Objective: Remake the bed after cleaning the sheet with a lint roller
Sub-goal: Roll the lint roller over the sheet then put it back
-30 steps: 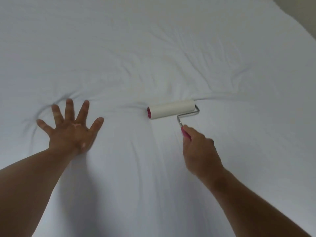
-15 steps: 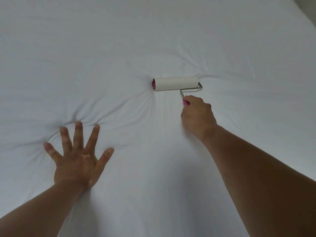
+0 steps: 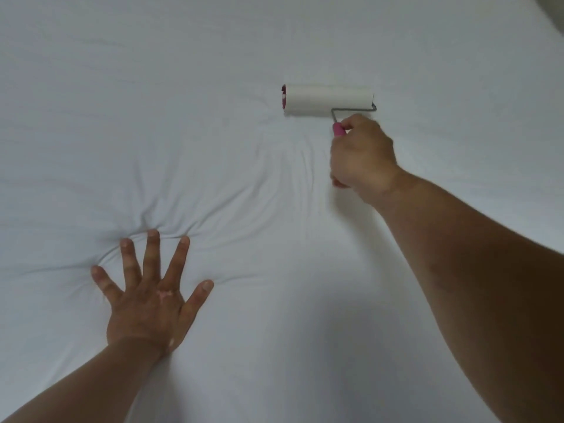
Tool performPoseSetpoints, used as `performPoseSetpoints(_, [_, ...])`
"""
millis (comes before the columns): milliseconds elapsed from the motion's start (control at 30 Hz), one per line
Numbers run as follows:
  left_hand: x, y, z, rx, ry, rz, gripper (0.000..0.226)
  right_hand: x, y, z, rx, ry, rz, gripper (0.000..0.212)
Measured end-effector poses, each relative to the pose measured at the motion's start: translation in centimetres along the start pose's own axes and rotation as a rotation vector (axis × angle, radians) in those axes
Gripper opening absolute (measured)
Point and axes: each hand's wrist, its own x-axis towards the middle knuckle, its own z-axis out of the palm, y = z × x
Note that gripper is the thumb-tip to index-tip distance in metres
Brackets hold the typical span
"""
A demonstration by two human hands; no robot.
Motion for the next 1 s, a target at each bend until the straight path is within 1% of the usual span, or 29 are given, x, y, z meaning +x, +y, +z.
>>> performPoseSetpoints(67, [0.1, 0.0, -0.1, -0.002, -0.012, -0.003, 0.083, -1.3, -0.5, 0.8, 0.035, 0.001, 0.007, 0.022])
performPoseSetpoints(200, [0.1, 0.0, 0.0, -0.027, -0.017, 0.001, 0.082, -3.9, -2.0, 2.3, 0.042, 0.029, -0.09, 0.031])
performPoseSetpoints(300, [0.1, 0.0, 0.0, -0.052, -0.006, 0.013, 0.081, -5.4, -3.9, 4.1, 0.007, 0.021, -0.136, 0.032])
performPoseSetpoints(400, [0.0, -0.1, -0.2, -0.089, -0.007, 0.024, 0.081, -5.8, -4.2, 6.8, -0.04, -0.056, -0.075, 0.027])
performPoseSetpoints(500, [-0.1, -0.1, -0.4, -0.109, -0.013, 0.048, 0.081, -7.0, -2.6, 9.4, -0.184, -0.065, -0.072, 0.025])
performPoseSetpoints(600, [-0.3, -0.5, -0.7, -0.14, -0.01, 0.08, 0.08, -7.8, -2.9, 9.9, -0.233, -0.063, 0.003, 0.033])
performPoseSetpoints(700, [-0.7, -0.9, -1.2, -0.19, -0.003, 0.117, 0.083, -9.0, -3.4, 9.2, -0.322, -0.088, 0.041, 0.03])
performPoseSetpoints(800, [-1.2, -2.0, -2.1, -0.204, -0.001, 0.184, 0.084, -12.2, -1.8, 9.0, -0.38, -0.09, 0.057, 0.026])
performPoseSetpoints(900, [-2.0, -4.4, -2.5, -0.148, -0.033, 0.317, 0.081, -16.4, 0.0, 8.6, -0.348, -0.09, 0.097, 0.029])
performPoseSetpoints(1000, [-3.6, -6.7, -2.5, -0.085, -0.028, 0.425, 0.077, -20.3, 1.2, 7.8, -0.318, -0.077, 0.121, 0.03])
